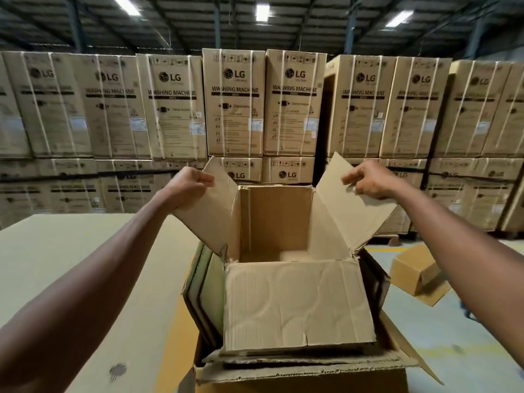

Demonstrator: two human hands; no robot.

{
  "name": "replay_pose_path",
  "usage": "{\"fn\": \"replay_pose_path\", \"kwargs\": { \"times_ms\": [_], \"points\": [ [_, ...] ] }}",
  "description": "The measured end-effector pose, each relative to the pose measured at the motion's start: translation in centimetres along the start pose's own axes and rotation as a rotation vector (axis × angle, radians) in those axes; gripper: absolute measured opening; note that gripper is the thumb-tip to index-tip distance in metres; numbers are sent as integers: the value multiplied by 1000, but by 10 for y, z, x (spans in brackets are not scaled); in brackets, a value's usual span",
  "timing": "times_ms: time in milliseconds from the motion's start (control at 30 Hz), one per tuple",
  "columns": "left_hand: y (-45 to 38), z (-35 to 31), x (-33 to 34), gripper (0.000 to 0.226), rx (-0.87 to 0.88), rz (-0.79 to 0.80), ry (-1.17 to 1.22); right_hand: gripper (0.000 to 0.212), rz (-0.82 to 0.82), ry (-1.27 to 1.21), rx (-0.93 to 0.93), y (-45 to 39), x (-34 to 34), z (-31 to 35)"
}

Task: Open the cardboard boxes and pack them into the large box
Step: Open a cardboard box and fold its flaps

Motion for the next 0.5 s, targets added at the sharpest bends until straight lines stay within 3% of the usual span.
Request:
{"fn": "replay_pose_path", "kwargs": {
  "times_ms": [500],
  "points": [
    [-2,80,53,39,-165,62,37,55,61,-130,161,-29,72,-90]
  ]
}}
Point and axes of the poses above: each hand's wrist, its own y-axis away from the middle knuckle, its own x-axis out of the palm, z = x × y, the point moved 8 cm from there along -y, towards the middle knuckle, and after that the axes turned 6 degrees about -z, right-handed, at the moved point
